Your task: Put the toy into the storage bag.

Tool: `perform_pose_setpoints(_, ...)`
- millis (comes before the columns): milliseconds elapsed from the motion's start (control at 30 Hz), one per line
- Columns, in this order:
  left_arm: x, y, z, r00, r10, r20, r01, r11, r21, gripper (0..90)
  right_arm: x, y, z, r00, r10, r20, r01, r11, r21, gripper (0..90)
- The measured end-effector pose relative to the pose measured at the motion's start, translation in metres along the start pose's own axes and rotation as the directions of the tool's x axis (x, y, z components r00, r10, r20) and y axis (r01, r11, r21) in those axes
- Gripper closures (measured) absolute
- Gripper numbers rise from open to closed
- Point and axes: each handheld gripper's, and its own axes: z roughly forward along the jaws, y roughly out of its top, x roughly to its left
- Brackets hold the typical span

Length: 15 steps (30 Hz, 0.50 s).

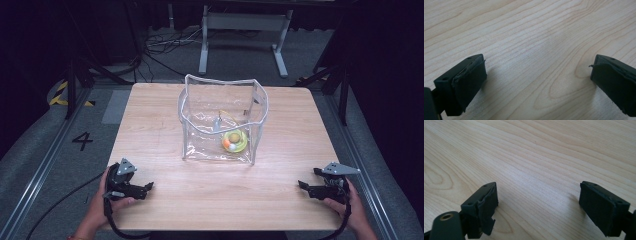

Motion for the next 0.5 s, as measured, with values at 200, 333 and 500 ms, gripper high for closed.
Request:
perform_pose_setpoints(200,-0.0002,0.0005,0.0,1.0,-0.002,-0.004,0.002,1.0,0.005,0.5,0.0,0.0,0.0,1.0,0.0,0.0,0.0,1.0,0.0,15.7)
perform_pose_setpoints(333,-0.0011,0.0004,0.0005,0.9999,-0.01,-0.01,0.01,0.9999,-0.001,0.5,0.0001,-0.0002,-0.0002,1.0,0.002,0.002,-0.002,1.0,0.0,15.7)
perform_pose_setpoints(500,-0.0018,0.0001,0.0003,0.9998,-0.017,-0.014,0.017,0.9999,-0.002,0.5,0.0003,-0.0004,-0.0004,1.0,0.005,0.006,-0.005,1.0,0.0,15.6)
